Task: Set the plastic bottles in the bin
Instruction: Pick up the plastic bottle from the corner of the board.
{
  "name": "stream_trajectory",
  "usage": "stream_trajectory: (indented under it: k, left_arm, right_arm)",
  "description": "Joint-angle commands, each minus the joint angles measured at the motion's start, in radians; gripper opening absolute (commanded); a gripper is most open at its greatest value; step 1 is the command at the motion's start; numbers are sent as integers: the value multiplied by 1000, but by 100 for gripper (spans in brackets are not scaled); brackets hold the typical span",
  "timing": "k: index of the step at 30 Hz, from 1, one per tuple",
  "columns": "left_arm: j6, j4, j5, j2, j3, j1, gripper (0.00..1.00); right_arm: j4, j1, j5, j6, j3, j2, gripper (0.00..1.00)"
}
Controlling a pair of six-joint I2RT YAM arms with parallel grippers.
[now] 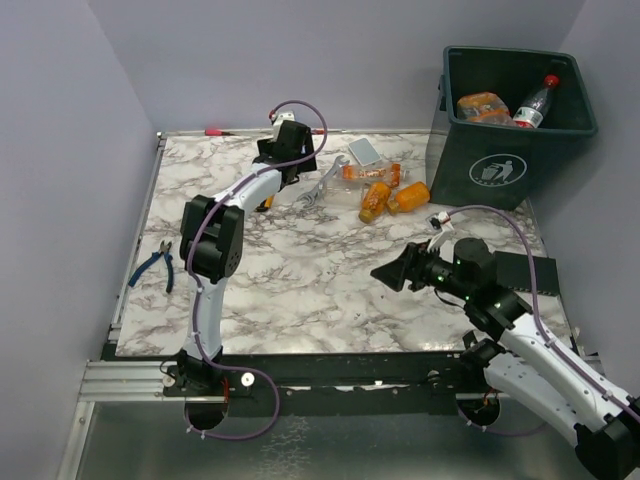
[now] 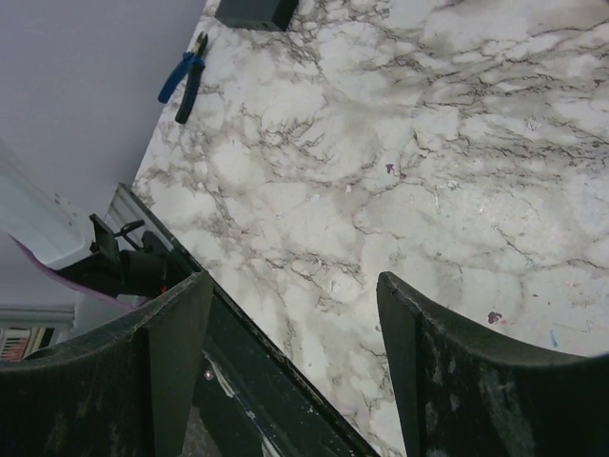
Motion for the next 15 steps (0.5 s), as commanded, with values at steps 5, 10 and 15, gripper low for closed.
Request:
stream_trajectory:
  k: [5, 10, 15]
  left_arm:
    - [53, -55, -13, 118, 166, -5, 99]
    - [72, -85, -40, 190, 201, -6, 99]
    - [71, -83, 6, 243, 228, -6, 93]
  right_arm:
    - [-130, 5, 38, 6, 16, -127, 74]
    - [-202, 5, 60, -3, 47, -167, 74]
    - [-199, 5, 70, -1, 69, -167, 74]
